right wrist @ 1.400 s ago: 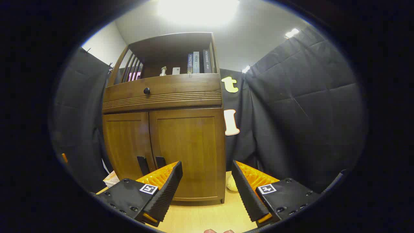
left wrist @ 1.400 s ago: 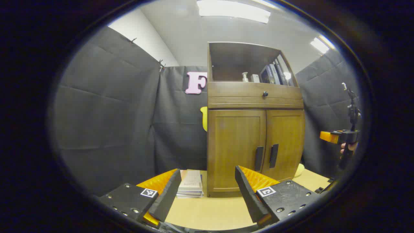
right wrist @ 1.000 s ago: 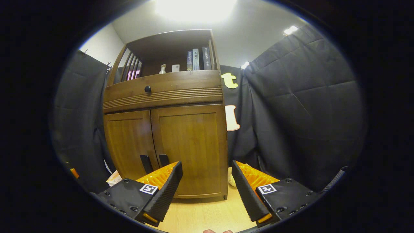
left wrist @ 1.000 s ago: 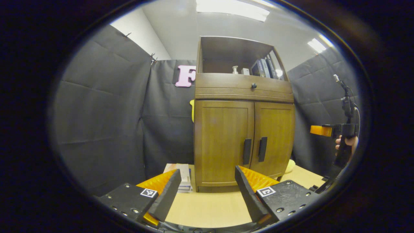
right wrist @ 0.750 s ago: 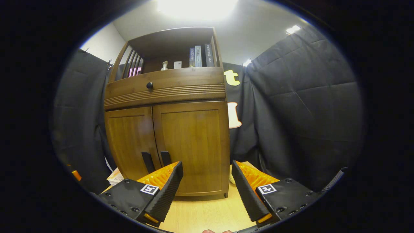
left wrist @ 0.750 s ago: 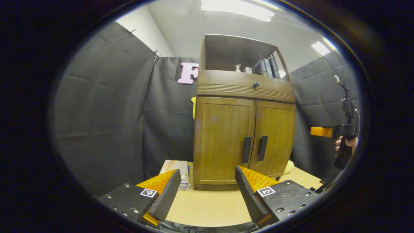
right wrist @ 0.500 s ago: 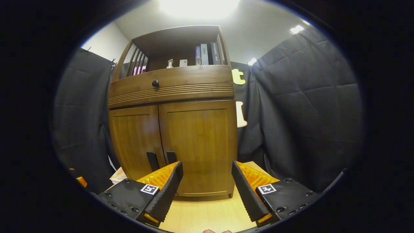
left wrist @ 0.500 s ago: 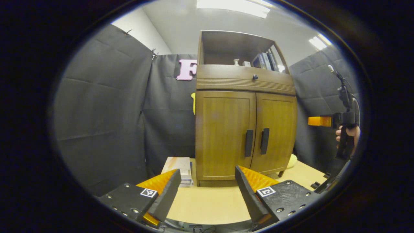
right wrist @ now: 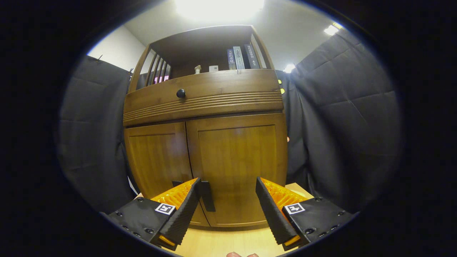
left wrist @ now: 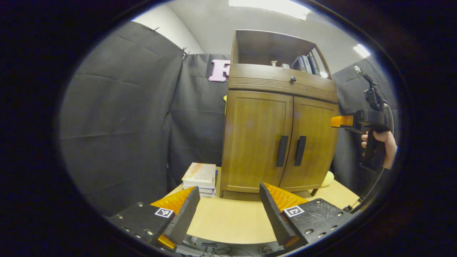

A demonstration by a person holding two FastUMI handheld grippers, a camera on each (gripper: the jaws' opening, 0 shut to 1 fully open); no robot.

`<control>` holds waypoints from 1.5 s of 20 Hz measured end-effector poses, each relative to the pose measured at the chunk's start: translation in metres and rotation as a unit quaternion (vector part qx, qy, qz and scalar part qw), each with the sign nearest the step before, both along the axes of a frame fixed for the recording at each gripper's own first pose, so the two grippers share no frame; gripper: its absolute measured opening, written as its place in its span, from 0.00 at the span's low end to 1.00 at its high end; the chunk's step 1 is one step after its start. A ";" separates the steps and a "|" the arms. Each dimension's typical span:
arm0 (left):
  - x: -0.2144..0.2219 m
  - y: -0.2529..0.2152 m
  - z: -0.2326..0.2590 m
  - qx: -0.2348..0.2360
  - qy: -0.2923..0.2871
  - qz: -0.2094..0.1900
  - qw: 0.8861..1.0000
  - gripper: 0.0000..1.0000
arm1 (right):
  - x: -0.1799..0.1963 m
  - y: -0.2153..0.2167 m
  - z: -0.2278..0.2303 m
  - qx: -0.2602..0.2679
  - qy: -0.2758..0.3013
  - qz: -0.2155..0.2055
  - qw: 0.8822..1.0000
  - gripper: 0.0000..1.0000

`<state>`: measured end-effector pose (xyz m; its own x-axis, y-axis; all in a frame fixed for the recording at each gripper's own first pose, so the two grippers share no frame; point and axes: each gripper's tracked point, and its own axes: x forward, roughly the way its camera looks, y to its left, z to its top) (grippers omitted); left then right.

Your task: Open the right door of the double-door shoe cabinet with the right hand, and open the left door with the left hand.

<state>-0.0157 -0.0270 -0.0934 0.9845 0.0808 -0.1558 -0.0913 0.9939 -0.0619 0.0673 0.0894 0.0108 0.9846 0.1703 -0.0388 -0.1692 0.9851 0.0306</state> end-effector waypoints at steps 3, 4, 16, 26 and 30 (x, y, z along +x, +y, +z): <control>-0.008 0.007 -0.003 0.003 0.006 0.024 1.000 0.96 | 0.024 0.018 -0.002 0.001 0.003 0.017 1.000 0.92; -0.010 0.009 -0.005 0.004 0.008 0.032 0.999 0.96 | 0.030 0.025 -0.006 0.005 0.010 0.023 1.000 0.92; -0.020 0.024 -0.014 0.024 0.043 0.111 0.993 0.96 | 0.092 0.076 -0.073 -0.016 0.068 0.053 0.996 0.95; 0.000 0.017 -0.011 0.036 0.049 0.132 0.989 0.96 | 0.126 0.085 -0.121 -0.043 0.122 0.042 0.991 0.95; 0.001 0.020 -0.012 0.038 0.050 0.137 0.988 0.96 | 0.127 0.087 -0.120 -0.046 0.114 0.038 0.992 0.92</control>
